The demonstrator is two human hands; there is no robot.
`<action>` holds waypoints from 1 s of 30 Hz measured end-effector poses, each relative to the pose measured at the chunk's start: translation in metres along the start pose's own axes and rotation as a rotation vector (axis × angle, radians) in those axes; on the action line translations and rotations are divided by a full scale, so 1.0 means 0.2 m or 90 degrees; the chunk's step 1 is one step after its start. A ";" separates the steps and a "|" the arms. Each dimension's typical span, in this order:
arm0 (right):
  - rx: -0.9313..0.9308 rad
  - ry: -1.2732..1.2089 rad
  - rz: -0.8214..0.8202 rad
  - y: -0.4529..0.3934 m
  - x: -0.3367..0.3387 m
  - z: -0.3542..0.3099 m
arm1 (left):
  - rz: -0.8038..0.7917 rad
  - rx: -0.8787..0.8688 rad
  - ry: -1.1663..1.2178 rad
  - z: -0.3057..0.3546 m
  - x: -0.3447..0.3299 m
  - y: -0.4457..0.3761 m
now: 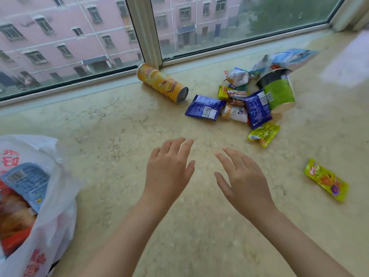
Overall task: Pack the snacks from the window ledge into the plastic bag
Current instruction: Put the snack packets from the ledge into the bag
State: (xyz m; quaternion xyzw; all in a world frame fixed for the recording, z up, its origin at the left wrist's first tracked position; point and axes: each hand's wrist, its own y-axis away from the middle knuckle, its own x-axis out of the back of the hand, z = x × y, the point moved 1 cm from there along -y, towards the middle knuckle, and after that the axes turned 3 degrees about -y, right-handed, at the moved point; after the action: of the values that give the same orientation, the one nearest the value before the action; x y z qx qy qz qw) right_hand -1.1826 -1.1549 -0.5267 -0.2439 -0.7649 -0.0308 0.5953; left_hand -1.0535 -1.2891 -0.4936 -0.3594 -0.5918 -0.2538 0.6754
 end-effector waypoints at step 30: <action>-0.231 -0.002 -0.002 -0.69 -0.26 0.88 | -0.151 -0.162 -0.024 0.45 -0.68 -1.31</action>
State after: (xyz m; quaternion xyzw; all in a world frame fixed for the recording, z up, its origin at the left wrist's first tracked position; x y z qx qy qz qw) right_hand -1.3869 -1.2336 -0.5916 -0.3462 -0.7481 -0.1688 0.5403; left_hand -1.3333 -1.3906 -0.5746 -0.3746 -0.6057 -0.3975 0.5786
